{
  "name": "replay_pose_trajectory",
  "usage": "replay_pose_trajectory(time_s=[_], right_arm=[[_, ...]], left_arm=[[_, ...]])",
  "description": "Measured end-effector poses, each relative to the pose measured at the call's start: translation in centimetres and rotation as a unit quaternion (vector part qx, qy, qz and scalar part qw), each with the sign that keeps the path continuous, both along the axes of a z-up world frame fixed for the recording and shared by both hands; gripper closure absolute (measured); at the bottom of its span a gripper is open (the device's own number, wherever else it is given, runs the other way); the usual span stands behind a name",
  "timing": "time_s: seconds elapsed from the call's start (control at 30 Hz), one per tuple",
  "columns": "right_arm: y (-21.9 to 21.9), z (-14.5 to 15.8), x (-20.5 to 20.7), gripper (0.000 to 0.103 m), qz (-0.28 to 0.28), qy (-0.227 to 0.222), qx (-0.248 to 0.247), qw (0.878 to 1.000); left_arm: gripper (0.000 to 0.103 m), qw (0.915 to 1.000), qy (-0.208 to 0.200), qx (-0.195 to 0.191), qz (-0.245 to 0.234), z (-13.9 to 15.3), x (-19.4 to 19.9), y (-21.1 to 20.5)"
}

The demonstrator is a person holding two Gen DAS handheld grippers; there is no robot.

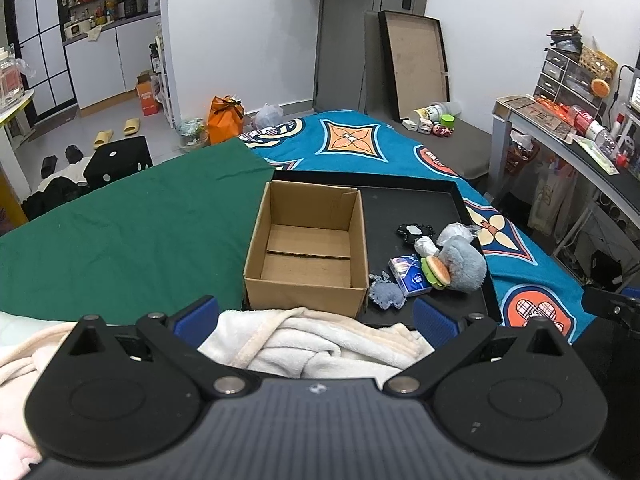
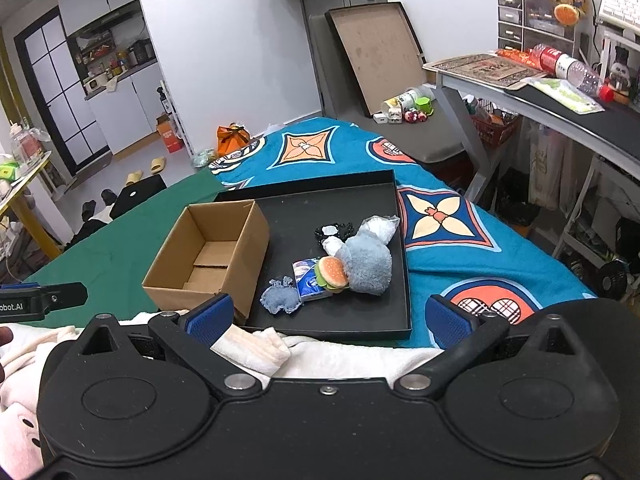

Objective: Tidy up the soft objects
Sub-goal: 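Move the right tool toward the grey plush toy and close on it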

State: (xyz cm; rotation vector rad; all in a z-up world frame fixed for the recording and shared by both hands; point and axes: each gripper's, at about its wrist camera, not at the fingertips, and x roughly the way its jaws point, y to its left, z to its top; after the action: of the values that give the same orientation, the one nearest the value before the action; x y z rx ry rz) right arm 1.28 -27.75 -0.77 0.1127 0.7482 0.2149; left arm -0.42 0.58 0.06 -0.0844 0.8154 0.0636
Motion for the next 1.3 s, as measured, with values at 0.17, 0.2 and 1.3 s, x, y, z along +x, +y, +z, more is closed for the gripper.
replay_pose_trajectory(time_s=[0.17, 0.2, 1.3], right_arm=[[-0.1, -0.8, 1.1, 0.000, -0.001, 0.011, 0.005, 1.000], [-0.1, -1.0, 1.4, 0.000, -0.001, 0.013, 0.006, 1.000], [0.0, -5.6, 10.2, 0.001, -0.035, 0.046, 0.001, 0.998]], left_arm=[[0.000, 0.9999, 0.007, -0.006, 0.008, -0.9, 1.3, 0.6], [0.000, 0.9999, 0.009, -0.008, 0.008, -1.0, 1.6, 0.7], [0.003, 0.9985, 0.044, -0.004, 0.032, -5.6, 11.1, 4.5]])
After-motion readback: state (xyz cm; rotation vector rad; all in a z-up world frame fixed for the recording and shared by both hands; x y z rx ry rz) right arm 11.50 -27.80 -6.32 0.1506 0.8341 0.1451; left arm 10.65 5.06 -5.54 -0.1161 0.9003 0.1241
